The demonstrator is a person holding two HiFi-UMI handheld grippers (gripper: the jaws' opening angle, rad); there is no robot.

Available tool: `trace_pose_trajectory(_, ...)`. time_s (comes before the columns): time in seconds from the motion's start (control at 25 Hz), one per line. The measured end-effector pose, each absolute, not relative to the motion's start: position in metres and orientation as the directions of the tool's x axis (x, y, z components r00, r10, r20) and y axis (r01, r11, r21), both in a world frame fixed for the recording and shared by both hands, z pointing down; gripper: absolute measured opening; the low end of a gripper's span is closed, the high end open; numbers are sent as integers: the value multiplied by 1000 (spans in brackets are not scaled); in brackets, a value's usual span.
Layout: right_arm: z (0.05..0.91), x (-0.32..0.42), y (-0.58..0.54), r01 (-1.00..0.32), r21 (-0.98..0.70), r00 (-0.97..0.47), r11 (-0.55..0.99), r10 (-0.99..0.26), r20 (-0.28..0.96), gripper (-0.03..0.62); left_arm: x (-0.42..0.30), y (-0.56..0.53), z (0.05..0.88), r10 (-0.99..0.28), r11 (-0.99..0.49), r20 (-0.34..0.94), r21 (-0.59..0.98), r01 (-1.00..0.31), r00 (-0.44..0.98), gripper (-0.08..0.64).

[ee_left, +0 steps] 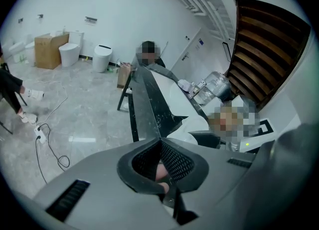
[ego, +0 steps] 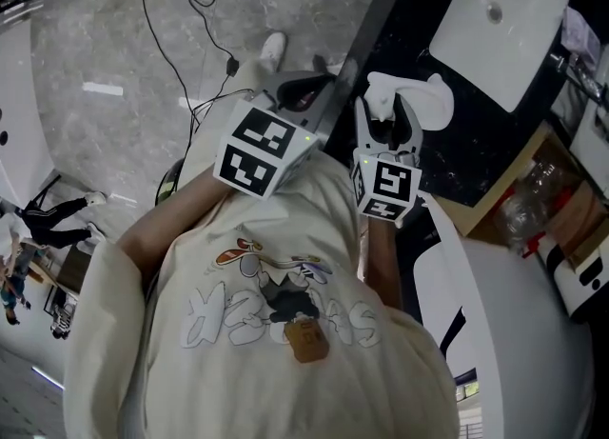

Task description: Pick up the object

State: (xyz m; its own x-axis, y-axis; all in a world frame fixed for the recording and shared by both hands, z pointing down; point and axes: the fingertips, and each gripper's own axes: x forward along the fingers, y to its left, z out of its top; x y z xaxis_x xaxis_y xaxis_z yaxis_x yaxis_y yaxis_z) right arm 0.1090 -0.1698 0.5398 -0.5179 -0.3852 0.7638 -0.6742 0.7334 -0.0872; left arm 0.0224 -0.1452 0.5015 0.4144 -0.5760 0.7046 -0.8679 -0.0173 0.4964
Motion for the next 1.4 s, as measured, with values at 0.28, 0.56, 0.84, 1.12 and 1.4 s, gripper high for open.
trace_pose_trajectory(0.28,543,108,-171,-674,-24,-477,739,-410,778,252,25,-142,507,-568,-14,710,498,-867,417,14)
trace_pose_trajectory(0.56,540,110,-170,-692,0,-457,722,-438,774,232,31,-142,504,-561,-44,709,490,-870,428,14)
trace_pose_trajectory(0.84,532,118,-172,-720,-7,-455,694,-463,761,230,35,-141,495,-562,-72,705,478,-875,431,14)
trace_pose_trajectory(1.12,515,125,-165,-748,-7,-453,664,-502,737,230,40,-140,481,-571,-117,689,471,-875,447,14)
trace_pose_trajectory(1.4,493,126,-163,-786,5,-441,618,-566,696,230,45,-141,466,-574,-184,668,458,-870,473,14)
